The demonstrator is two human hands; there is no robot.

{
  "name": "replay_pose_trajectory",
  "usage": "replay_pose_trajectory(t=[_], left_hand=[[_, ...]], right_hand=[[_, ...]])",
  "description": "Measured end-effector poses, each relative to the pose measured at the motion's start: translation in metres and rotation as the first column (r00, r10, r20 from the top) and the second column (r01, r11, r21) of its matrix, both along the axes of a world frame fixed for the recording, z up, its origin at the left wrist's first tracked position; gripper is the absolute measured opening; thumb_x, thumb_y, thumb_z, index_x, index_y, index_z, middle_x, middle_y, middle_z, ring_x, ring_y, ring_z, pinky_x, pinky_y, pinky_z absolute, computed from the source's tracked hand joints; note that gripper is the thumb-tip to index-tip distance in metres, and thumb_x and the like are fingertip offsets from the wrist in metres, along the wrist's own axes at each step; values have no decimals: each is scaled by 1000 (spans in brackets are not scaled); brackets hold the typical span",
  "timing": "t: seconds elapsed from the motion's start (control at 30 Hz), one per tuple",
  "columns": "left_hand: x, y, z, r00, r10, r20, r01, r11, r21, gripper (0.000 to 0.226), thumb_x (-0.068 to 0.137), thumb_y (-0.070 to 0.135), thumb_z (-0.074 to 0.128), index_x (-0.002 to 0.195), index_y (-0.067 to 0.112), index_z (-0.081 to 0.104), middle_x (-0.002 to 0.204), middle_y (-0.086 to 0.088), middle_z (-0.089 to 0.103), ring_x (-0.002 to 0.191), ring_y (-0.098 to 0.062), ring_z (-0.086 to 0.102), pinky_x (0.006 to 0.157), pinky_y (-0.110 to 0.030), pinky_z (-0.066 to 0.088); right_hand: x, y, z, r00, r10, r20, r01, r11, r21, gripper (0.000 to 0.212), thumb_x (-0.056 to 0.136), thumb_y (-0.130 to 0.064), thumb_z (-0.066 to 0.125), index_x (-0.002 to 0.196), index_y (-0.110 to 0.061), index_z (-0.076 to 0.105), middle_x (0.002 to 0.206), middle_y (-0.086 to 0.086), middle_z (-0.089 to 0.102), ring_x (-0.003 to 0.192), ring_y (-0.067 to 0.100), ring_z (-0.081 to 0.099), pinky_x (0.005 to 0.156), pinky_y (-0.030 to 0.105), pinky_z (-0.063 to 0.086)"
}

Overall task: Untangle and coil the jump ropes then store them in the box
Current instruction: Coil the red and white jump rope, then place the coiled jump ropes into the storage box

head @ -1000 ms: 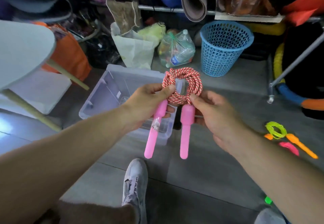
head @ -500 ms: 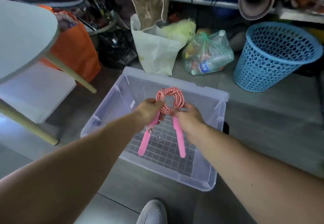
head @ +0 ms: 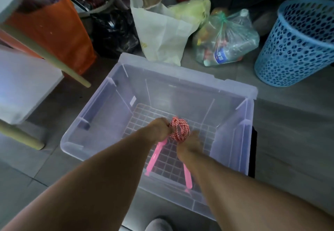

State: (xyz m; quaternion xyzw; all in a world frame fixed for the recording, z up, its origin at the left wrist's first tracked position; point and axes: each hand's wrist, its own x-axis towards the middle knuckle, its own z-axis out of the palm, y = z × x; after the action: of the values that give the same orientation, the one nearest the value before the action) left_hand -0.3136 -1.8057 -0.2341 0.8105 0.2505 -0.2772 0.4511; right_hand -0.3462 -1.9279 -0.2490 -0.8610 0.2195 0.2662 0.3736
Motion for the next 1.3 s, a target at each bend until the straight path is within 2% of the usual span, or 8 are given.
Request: replay_pose_trajectory(t=[0.13, 0.23, 0.4, 0.6, 0.83, 1.07, 1.17, 1.3], left_hand=[[-3, -10, 5, 944, -275, -184, 314, 920, 236, 29, 102, 23, 54, 124, 9, 67, 127, -12, 66, 119, -27, 61, 94, -26, 46], [0, -11, 5, 958, -218, -185, 255, 943, 213, 31, 102, 22, 55, 127, 5, 64, 126, -15, 64, 119, -30, 62, 87, -27, 48], [3, 0, 11, 941, -323, -100, 334, 841, 425, 30, 93, 24, 61, 109, -1, 69, 114, -16, 69, 99, -31, 66, 72, -31, 46], [-17, -30, 81, 911, -213, 352, 137, 964, 227, 14, 94, 19, 59, 95, 11, 71, 104, -9, 70, 99, -27, 65, 86, -31, 48], [-70, -118, 187, 804, -383, 454, 351, 923, 156, 12, 94, 28, 58, 104, 26, 65, 100, 2, 73, 92, -22, 69, 90, -37, 53], [-105, -273, 231, 637, -690, 344, 624, 723, 295, 18, 94, 41, 59, 104, 27, 63, 96, 12, 67, 98, -15, 63, 87, -27, 45], [-131, -343, 209, 578, -779, 244, 718, 627, 301, 24, 94, 44, 60, 108, 25, 63, 107, 6, 67, 104, -18, 62, 92, -30, 48], [-172, -431, 142, 570, -810, 138, 782, 587, 210, 23, 87, 44, 68, 86, 24, 57, 106, -8, 72, 101, -28, 66, 88, -38, 53]], right_hand=[[4, -9, -10, 975, 221, -13, -220, 964, -150, 67, 96, -11, 56, 153, -7, 20, 146, 18, 49, 131, 36, 51, 108, 39, 43], [1, -12, -11, 948, 318, -9, -314, 930, -192, 60, 96, -9, 55, 150, -7, 30, 142, 18, 52, 128, 35, 53, 106, 39, 46], [3, -12, 23, 926, 376, 44, -366, 919, -147, 57, 91, -6, 59, 144, -9, 40, 140, 16, 53, 128, 35, 52, 105, 39, 47], [-32, -63, 124, 814, 384, 436, -422, 906, -9, 28, 96, -24, 60, 123, -18, 55, 123, 5, 63, 108, 25, 63, 89, 33, 51], [-124, -227, 218, 760, 341, 554, -322, 937, -135, 33, 89, -22, 69, 120, -27, 61, 103, -15, 64, 83, 2, 63, 73, 21, 54], [-232, -441, 232, 861, 455, 227, -302, 817, -491, 47, 82, -31, 70, 126, -26, 57, 110, -3, 66, 93, 21, 66, 79, 30, 51], [-286, -525, 205, 956, 257, 139, -167, 872, -460, 45, 82, -25, 71, 126, -17, 65, 116, 6, 71, 98, 27, 70, 85, 32, 53], [-340, -593, 149, 1000, -9, -5, 6, 918, -396, 24, 87, -20, 68, 110, -15, 65, 88, 3, 72, 76, 25, 63, 69, 28, 44]])
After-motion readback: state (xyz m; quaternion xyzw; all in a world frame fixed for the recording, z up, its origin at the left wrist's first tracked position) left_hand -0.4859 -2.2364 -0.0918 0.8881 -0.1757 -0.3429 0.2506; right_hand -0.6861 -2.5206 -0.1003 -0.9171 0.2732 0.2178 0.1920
